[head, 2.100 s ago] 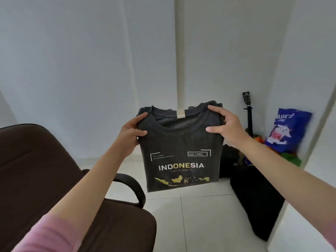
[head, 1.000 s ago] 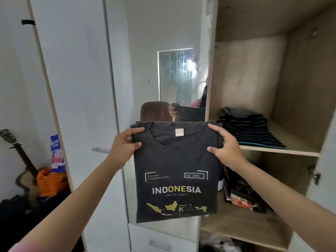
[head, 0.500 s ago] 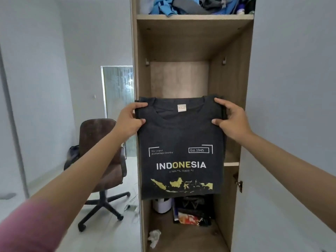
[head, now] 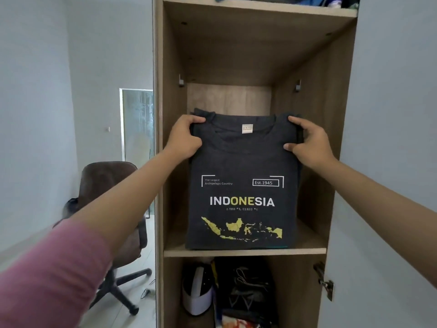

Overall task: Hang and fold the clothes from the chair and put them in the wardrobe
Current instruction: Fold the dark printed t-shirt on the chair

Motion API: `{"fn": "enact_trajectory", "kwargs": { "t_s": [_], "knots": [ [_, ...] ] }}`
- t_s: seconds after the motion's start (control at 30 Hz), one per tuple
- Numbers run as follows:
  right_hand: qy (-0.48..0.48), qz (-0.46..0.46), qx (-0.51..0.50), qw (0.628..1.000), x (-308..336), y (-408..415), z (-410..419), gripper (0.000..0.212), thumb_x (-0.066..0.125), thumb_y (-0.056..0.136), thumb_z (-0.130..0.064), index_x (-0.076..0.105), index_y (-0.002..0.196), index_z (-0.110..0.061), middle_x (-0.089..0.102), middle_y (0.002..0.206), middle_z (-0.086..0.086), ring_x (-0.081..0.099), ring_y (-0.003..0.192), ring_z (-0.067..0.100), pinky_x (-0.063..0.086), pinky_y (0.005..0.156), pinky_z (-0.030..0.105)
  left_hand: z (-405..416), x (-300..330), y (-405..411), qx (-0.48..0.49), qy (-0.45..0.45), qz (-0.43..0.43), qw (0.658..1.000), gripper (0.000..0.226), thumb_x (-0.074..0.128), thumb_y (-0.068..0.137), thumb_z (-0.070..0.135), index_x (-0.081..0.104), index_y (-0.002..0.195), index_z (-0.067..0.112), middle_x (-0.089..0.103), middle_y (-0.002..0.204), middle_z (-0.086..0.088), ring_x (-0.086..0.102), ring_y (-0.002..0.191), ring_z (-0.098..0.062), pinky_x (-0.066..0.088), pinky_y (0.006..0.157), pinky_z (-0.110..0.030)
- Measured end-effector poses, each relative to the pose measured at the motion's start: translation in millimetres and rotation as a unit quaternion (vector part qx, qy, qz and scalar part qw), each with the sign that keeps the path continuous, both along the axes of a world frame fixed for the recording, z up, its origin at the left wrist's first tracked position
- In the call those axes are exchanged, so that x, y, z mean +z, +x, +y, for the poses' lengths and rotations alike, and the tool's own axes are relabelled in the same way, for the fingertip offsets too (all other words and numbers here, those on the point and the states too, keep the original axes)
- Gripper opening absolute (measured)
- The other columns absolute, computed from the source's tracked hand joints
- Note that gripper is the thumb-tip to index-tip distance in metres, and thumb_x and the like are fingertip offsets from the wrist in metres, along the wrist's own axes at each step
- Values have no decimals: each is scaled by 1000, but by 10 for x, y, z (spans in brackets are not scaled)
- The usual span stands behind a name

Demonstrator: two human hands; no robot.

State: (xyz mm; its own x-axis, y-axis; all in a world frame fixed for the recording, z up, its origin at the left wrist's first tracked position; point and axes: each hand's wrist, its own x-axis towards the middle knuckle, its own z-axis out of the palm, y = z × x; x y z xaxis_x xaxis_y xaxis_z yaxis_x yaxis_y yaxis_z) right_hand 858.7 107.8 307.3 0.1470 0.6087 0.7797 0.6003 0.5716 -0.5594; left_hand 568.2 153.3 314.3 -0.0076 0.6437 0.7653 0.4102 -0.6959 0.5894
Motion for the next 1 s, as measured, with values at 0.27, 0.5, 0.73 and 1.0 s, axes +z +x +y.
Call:
{"fn": "enact_trajectory", "kwargs": {
  "t_s": [0.27, 0.5, 0.73, 1.0],
  "knots": [
    [-65, -25, -18, 997, -223, -53, 938, 72, 72, 74, 7, 47, 139, -13, 47, 143, 7, 41, 134, 20, 33, 110, 28, 755, -276, 175, 116, -25, 112, 987, 52, 56, 75, -7, 51, 127, 2, 44, 134, -14, 48, 119, -29, 39, 92, -26],
    [-161, -107, -79, 978, -701, -129, 1498, 82, 76, 78, -14, 31, 146, -12, 32, 151, 14, 30, 139, 30, 28, 113, 34, 1219, -652, 370, 146, -232, 261, 925, 71, 60, 89, 24, 22, 149, 23, -13, 159, -5, 9, 144, -37, 14, 115, -49],
    [-247, -83, 26, 965, -1379, -481, 1282, 74, 65, 88, -32, 24, 149, -20, 36, 150, 4, 35, 137, 22, 32, 109, 33, 1107, -1282, 617, 105, -321, 238, 910, 50, 42, 97, 36, 36, 141, 13, 40, 145, -14, 41, 131, -32, 33, 110, -46],
    [-394, -255, 5, 883, -1860, -562, 1233, 66, 35, 95, -57, 26, 150, -21, 15, 159, 4, 15, 146, 21, 10, 119, 46, 766, -1957, 559, 91, -375, 379, 841, 65, 19, 98, 53, 13, 151, 17, -1, 160, -11, 3, 147, -28, 5, 117, -46]
  ]
}}
